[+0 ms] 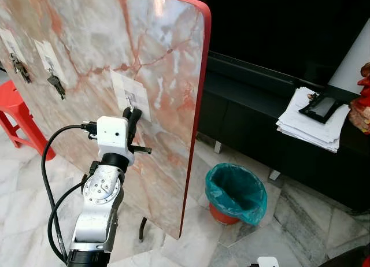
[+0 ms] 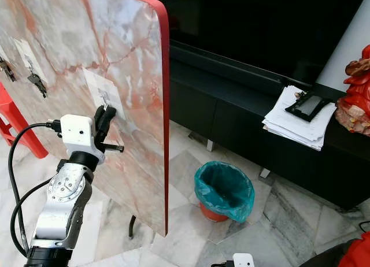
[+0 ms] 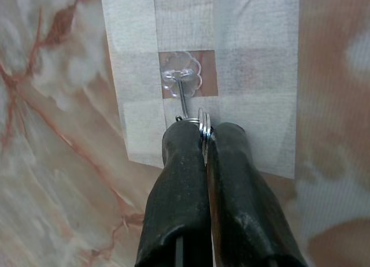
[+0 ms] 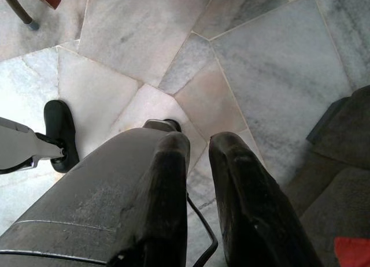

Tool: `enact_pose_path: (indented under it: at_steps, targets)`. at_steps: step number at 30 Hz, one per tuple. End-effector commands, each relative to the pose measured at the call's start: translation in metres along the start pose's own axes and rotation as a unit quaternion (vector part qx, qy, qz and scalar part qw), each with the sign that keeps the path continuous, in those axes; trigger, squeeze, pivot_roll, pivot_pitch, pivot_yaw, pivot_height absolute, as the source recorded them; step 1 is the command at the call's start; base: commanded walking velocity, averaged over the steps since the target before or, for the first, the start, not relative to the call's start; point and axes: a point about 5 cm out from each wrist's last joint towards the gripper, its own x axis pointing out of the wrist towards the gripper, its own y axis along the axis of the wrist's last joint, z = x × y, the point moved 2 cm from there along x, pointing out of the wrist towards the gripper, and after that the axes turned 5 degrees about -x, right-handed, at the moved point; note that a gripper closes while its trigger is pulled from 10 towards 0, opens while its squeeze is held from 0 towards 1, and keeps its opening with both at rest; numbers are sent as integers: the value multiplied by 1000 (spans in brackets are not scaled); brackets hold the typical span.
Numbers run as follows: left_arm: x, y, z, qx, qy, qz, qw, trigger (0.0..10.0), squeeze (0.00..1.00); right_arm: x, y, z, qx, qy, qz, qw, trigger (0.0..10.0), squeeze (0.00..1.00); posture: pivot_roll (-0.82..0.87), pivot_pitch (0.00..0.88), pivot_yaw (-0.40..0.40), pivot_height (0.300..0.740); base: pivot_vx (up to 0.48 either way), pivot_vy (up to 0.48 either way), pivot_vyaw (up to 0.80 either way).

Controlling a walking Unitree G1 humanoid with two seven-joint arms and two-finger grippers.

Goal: Hang keys on a hook

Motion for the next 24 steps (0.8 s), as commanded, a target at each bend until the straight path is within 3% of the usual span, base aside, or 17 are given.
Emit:
enact_pose_path:
  at_steps: [1,20,24]
  targets:
    - [-2,-3,7,-10,-18,-12,1000,10000,0,-1,-7,0,-1,1,-14,1000,10000,0,-43,39,-57,740,0,0,0]
    - [-2,-5,10,9,-23,-16,1000,10000,0,-1,-8,0,-2,0,-14,1000,10000,0,-43,38,-58,740,0,0,0]
    - [-1,-4,12,-15,-22,-16,1000,10000,0,-1,-8,0,-1,1,-14,1000,10000,0,-43,38,-58,740,0,0,0]
